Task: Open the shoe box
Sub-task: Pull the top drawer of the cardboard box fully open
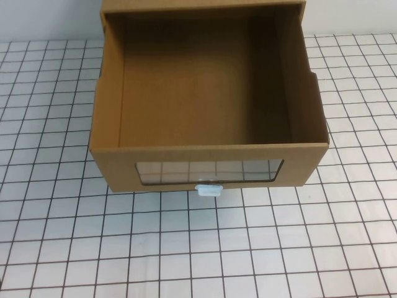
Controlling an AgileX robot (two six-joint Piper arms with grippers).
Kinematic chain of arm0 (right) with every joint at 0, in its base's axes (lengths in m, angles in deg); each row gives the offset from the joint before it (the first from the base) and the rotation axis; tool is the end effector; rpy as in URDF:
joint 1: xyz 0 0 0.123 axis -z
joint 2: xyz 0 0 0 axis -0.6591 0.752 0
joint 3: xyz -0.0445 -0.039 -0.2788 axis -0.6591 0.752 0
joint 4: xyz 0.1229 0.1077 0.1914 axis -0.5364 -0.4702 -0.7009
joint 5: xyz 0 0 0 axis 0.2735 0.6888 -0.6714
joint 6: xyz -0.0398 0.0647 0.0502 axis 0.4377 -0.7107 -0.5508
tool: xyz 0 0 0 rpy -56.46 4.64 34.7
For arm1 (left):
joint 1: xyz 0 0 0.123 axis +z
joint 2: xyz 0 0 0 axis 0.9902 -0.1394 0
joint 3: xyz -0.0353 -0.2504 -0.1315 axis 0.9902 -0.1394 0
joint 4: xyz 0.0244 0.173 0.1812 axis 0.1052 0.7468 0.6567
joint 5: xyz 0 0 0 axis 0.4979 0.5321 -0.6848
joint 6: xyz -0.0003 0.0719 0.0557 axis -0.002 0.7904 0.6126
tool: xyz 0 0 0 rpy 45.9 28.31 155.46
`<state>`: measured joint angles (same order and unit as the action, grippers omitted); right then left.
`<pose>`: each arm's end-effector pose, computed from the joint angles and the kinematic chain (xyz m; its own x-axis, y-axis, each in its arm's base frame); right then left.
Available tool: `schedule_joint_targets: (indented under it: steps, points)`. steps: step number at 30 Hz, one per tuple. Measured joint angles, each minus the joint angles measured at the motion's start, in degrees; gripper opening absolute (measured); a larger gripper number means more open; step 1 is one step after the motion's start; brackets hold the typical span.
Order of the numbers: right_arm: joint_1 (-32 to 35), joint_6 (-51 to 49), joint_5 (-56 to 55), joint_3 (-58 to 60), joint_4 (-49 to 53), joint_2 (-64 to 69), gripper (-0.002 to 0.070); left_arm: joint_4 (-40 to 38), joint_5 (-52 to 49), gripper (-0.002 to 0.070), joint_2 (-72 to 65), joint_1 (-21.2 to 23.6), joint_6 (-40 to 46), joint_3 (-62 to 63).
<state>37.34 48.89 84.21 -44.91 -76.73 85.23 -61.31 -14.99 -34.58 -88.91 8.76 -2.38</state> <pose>0.0513 0.0075 0.1694 -0.3220 -0.0382 -0.9460 -0.1152 0.9933 -0.0009 0.0521 -0.0039 0.1699 -0.2954 0.1319 -0.9462 0.1250 0.9872 0.0987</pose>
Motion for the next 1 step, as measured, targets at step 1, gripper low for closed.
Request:
schedule_joint_targets:
  steps: [1]
  points:
    - [0.0,0.0,0.0,0.0,0.0,0.0,-0.0013,0.0,0.0,-0.0005,0.0,0.0,0.0,0.0]
